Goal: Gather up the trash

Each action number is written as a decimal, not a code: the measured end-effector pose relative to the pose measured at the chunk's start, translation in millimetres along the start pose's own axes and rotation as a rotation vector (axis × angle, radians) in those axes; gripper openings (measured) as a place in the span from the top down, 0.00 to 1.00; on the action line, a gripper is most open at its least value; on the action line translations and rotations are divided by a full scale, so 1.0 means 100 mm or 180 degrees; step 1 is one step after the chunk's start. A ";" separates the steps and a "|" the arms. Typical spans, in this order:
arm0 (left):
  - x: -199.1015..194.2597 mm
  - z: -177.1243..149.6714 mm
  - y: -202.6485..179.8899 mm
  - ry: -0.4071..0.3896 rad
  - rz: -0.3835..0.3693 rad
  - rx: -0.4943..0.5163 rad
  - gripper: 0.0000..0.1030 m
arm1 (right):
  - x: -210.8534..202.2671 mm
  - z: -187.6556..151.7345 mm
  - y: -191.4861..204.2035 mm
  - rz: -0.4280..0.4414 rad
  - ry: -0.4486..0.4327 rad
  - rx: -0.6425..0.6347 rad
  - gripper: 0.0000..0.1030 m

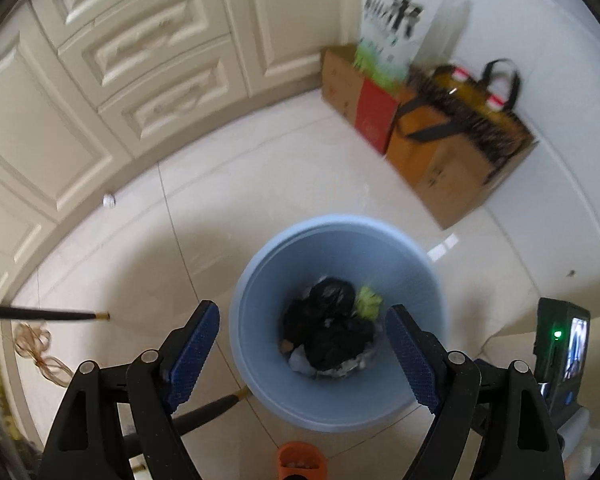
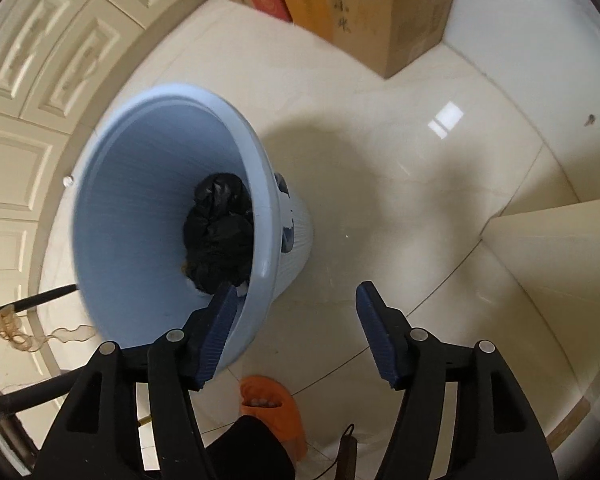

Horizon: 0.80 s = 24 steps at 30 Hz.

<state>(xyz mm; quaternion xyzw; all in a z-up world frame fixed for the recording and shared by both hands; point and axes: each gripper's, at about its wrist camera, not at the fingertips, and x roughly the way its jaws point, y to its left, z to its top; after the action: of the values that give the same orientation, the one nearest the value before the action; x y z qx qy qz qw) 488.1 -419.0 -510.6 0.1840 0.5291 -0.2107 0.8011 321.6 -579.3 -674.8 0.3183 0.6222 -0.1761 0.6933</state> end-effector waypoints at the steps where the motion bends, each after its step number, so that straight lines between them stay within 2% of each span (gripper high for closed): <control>1: -0.15 -0.01 -0.04 -0.0075 -0.0011 0.0039 0.21 | -0.10 -0.02 0.00 0.0027 -0.0049 0.0007 0.38; 8: -1.29 -0.26 -0.20 -0.0589 -0.0116 0.0197 0.21 | -1.02 -0.22 0.18 0.0238 -0.0488 -0.0101 0.34; 12: -2.08 -0.55 -0.13 -0.0931 -0.0179 0.0172 0.21 | -1.61 -0.38 0.33 0.0357 -0.0761 -0.0197 0.25; 18: -3.42 -1.31 0.05 -0.1575 -0.0221 0.0114 0.14 | -2.56 -0.84 0.57 0.0563 -0.1216 -0.0450 0.19; 22: -4.27 -1.94 0.22 -0.2000 -0.0130 0.0047 0.07 | -3.22 -1.22 0.80 0.0606 -0.1581 -0.0705 0.15; 24: -4.63 -2.30 0.33 -0.2186 -0.0026 -0.0026 0.05 | -3.45 -1.39 0.89 0.0617 -0.1718 -0.0799 0.10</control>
<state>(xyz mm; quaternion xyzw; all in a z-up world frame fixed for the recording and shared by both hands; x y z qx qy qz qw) 166.1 -206.0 -165.1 0.0970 0.2301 -0.2614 0.9324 217.4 -474.5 -321.9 0.2298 0.3993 -0.1091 0.8808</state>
